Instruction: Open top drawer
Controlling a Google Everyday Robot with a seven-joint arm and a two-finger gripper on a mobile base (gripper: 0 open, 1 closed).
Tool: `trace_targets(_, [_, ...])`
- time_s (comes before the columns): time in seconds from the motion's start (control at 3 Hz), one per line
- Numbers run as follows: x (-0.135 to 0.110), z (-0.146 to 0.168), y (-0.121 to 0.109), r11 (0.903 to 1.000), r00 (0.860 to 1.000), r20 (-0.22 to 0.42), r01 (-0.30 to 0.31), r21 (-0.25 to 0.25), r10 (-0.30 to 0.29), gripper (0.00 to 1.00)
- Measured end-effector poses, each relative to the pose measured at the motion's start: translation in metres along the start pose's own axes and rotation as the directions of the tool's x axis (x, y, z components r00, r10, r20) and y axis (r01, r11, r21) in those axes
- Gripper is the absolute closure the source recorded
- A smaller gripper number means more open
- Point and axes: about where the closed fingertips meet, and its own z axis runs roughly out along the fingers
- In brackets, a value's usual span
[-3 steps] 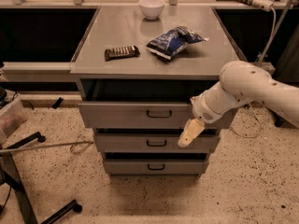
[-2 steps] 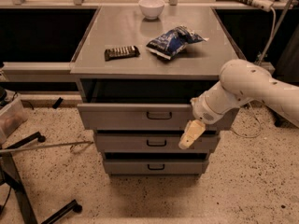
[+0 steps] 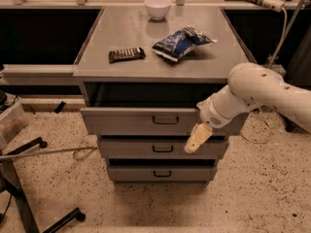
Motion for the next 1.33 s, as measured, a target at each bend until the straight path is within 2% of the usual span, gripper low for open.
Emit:
trace_targets(0.33, [-0.019, -0.017, -0.018, 0.9924, 0.999, 0.033, 0.022, 0.121, -0.026, 0.0])
trace_targets(0.67, [-0.033, -0.013, -0.028, 0.9873, 0.998, 0.032, 0.048, 0.152, -0.053, 0.0])
trace_targets(1.0, [-0.034, 0.008, -0.031, 0.9926, 0.998, -0.005, 0.056, 0.108, -0.056, 0.0])
trace_targets(1.33, [-0.016, 0.037, -0.021, 0.9987, 0.996, -0.072, 0.048, 0.016, -0.046, 0.0])
